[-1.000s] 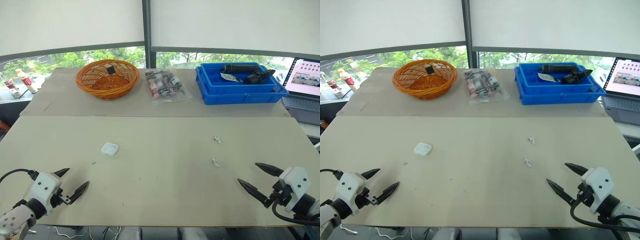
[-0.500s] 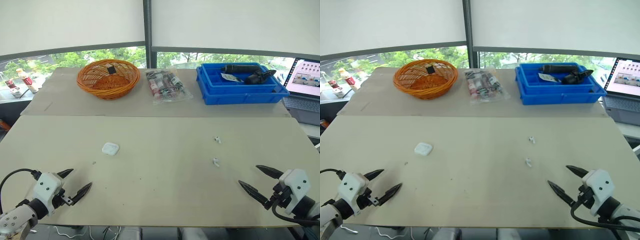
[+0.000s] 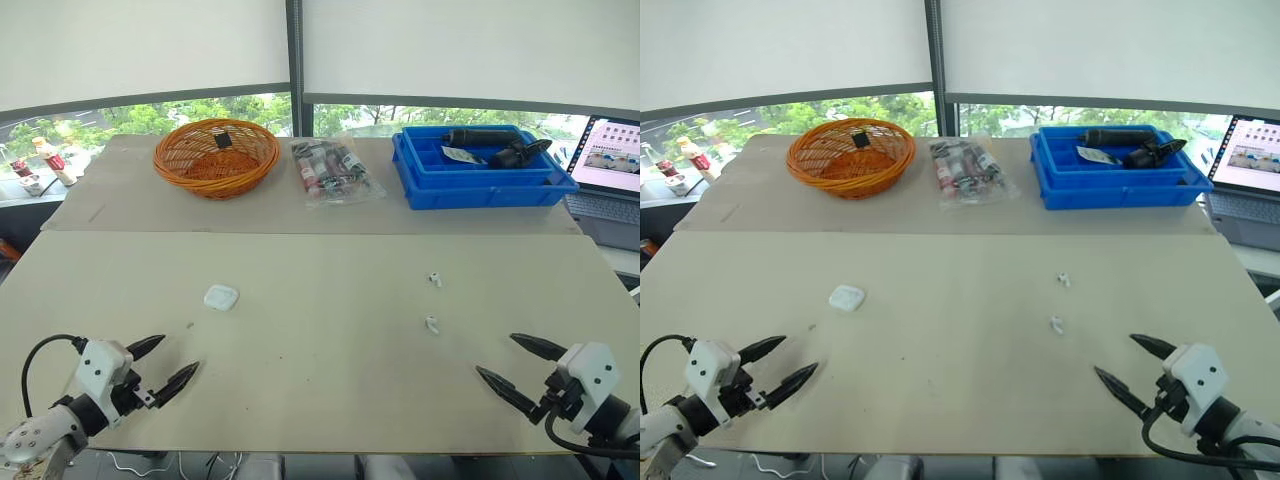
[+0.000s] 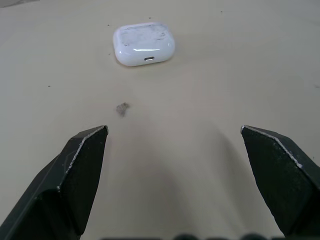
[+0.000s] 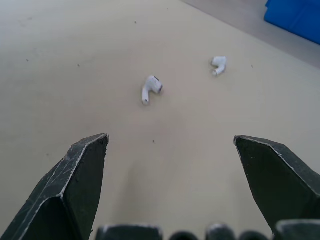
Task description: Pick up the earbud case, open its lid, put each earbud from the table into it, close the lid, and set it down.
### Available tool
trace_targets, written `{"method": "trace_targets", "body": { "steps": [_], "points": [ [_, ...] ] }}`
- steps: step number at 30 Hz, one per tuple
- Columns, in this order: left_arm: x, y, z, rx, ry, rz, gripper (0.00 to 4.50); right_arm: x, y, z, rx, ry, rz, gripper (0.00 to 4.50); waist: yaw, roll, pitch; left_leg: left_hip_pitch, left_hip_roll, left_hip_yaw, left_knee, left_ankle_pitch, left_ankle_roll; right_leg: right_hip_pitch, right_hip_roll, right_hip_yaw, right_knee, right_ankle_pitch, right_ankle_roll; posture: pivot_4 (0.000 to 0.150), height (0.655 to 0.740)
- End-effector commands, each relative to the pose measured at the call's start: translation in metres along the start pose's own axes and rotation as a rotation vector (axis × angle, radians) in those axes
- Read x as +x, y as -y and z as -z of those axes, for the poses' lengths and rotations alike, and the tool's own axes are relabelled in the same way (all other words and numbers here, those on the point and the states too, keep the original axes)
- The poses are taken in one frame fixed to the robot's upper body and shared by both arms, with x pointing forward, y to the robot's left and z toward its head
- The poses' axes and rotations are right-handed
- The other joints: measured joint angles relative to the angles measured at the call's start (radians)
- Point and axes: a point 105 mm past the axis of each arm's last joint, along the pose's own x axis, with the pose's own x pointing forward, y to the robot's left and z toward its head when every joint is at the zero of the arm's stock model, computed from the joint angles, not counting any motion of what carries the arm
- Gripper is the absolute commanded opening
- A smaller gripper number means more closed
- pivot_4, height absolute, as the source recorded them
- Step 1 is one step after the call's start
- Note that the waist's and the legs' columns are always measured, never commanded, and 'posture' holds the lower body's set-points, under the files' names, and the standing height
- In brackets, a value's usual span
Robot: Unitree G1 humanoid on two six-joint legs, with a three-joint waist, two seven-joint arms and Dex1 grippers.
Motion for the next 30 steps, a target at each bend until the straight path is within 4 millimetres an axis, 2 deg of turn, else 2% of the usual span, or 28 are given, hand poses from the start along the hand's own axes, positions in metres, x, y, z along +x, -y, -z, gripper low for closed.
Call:
{"method": "trace_targets", "body": {
  "steps": [1, 7, 10, 17, 30],
  "points": [
    [0.017, -0.005, -0.009, -0.007, -0.004, -0.087, 4.50, 0.018, -0.010, -0.039, -0.033, 0.102, -0.096, 4.44, -0.001, 0.000, 0.000, 0.000, 0.000, 0.000, 0.000, 0.000, 0.000, 0.000, 0.000, 0.000, 0.001, 0.000, 0.000, 0.150, 0.7303],
    [0.044, -0.010, -0.021, -0.045, 0.019, -0.136, 4.50, 0.046, -0.028, -0.085, -0.043, 0.194, -0.240, 4.44, 0.001, -0.001, 0.000, 0.000, 0.000, -0.001, 0.000, 0.000, 0.000, 0.000, 0.001, -0.001, 0.001, 0.000, -0.001, 0.150, 0.7303],
    [0.057, -0.012, -0.020, -0.057, -0.003, -0.138, 4.50, 0.056, -0.035, -0.098, -0.034, 0.203, -0.283, 4.44, 0.003, -0.001, 0.000, 0.000, -0.001, -0.001, 0.000, 0.000, 0.000, 0.000, 0.000, -0.001, 0.000, 0.001, 0.000, 0.150, 0.7303],
    [0.083, -0.003, -0.023, -0.117, -0.024, -0.089, 4.50, 0.064, -0.044, -0.111, -0.029, 0.225, -0.338, 4.44, 0.007, -0.002, 0.000, 0.000, -0.001, -0.002, 0.000, 0.000, 0.000, -0.001, 0.000, -0.002, 0.000, 0.001, -0.001, 0.150, 0.7303],
    [0.109, 0.002, -0.026, -0.143, -0.075, -0.114, 4.50, 0.073, -0.048, -0.119, -0.018, 0.243, -0.369, 4.44, 0.009, -0.002, 0.000, 0.000, -0.001, -0.002, 0.001, 0.000, 0.000, 0.000, 0.000, -0.002, 0.001, 0.001, -0.001, 0.150, 0.7303]
  ]
}}
